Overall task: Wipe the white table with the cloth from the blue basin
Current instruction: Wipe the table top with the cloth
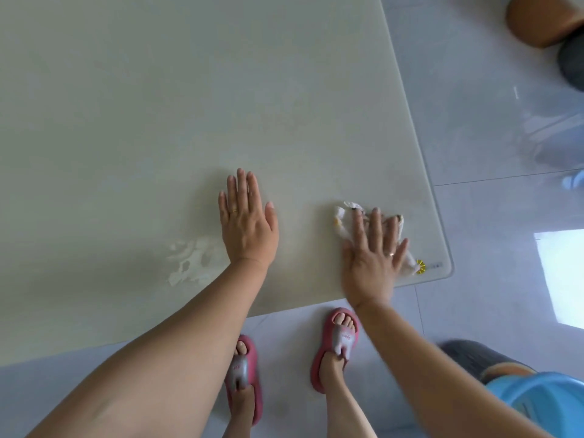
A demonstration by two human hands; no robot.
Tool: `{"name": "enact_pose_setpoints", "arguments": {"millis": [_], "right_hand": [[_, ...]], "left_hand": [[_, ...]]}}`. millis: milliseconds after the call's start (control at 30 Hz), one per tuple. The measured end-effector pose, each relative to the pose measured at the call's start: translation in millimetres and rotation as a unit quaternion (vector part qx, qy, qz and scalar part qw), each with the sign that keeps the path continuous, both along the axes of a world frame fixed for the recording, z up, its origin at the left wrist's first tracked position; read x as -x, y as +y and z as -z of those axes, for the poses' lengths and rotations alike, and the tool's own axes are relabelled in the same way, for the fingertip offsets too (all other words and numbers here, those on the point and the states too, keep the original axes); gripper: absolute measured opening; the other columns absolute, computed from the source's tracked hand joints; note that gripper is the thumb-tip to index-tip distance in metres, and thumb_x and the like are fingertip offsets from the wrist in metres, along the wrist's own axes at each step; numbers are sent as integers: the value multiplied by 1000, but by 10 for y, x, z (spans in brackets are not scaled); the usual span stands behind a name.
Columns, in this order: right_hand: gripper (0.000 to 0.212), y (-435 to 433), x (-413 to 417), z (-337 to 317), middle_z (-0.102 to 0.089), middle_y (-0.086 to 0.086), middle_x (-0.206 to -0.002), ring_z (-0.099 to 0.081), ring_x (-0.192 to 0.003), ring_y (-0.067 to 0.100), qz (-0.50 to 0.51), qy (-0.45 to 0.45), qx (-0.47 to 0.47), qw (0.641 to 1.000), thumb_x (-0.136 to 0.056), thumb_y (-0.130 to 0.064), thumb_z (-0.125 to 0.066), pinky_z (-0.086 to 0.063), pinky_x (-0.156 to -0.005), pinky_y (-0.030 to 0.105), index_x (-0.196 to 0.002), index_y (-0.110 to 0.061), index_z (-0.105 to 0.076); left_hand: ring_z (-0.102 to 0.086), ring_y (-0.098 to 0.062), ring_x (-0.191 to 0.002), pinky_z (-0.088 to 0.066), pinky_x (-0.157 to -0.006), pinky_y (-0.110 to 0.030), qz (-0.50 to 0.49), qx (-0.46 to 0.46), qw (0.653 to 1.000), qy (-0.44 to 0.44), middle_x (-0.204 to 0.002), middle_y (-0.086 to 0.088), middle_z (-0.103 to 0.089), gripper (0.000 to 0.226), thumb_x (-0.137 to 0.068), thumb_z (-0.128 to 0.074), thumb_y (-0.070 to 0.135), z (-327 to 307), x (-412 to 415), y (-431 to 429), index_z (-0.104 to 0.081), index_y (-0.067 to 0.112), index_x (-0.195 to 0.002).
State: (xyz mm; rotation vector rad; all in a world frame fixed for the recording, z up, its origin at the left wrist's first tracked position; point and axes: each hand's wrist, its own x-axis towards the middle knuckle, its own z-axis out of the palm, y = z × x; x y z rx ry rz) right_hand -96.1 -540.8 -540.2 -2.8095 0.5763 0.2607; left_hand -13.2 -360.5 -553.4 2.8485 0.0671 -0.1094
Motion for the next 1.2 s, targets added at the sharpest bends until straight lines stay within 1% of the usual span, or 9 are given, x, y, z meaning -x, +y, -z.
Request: {"name": "enact_pose_setpoints", "arguments": {"millis": [100,233,433,633,700,867,967,1067,1200], "right_hand": [[59,469,17,4,-5,-4,-158,8,-145,28,-119,-9,-11,993,-94,-44,-31,13,-115,50,-149,-36,-14],[53,47,-219,3,-35,-1,-151,-28,-141,31,-326,-44,38,943,-92,-42,-34,-18,-113,57,-144,-32,-35],[55,-53,-604,17,-11,-3,-159,5,-147,26,-41,-26,-6,999,-99,-37,-35,13,-115,50,-150,-34,-14],[52,93,-642,-3,-40,-1,-149,-33,-139,29,-391,-45,56,917,-91,-41,-35,-25,-109,58,-142,-32,-40],[52,-200,-860,31,-37,-1,-151,-29,-141,28,-367,-59,65,926,-93,-40,-33,-19,-111,57,-144,-31,-35],[56,-38,-1126,59,-3,-6,-160,9,-146,24,-72,-20,-6,997,-99,-38,-30,18,-114,48,-150,-36,-7],[57,368,-976,43,2,-6,-158,15,-144,25,-215,-13,-21,976,-97,-41,-27,18,-113,51,-149,-36,-3],[54,164,-1116,36,-25,-3,-156,-15,-145,28,-367,-41,37,928,-95,-42,-31,-7,-114,55,-148,-33,-23],[54,-131,-1495,79,-12,-6,-159,-1,-147,23,-246,-16,17,969,-98,-42,-30,8,-115,50,-149,-38,-11]], "left_hand": [[-15,-29,-147,-5,-119,-40,-31,7,999,4,-159,-12,-18,58,-98,-39,26,43,-72,-120,-23,5,-149],[-17,-28,-146,-10,-120,-42,-38,-2,999,-5,-158,-11,-21,60,-94,-30,29,66,-60,-127,-25,5,-149],[-23,-28,-145,-13,-119,-42,-49,-9,998,-25,-156,-12,-27,61,-92,-27,30,39,-56,-162,-30,3,-147],[-26,-29,-144,-17,-118,-44,-50,-8,998,-32,-154,-14,-30,58,-92,-31,23,13,-60,-161,-33,1,-146],[-27,-30,-143,-16,-118,-42,-47,-15,998,-38,-154,-14,-31,57,-92,-32,22,24,-58,-166,-34,1,-145],[-25,-28,-144,-16,-118,-43,-48,-26,998,-33,-155,-13,-28,56,-93,-34,20,75,-58,-163,-31,2,-147],[-23,-27,-145,-16,-119,-43,-47,-28,998,-24,-156,-13,-27,57,-93,-38,19,79,-60,-159,-30,2,-147],[-22,-26,-145,-14,-119,-42,-44,-32,998,-15,-156,-12,-26,57,-93,-36,20,73,-63,-147,-30,3,-147],[-22,-26,-145,-9,-119,-39,-45,-38,998,2,-156,-11,-26,57,-93,-28,22,59,-73,-164,-29,3,-147]]}}
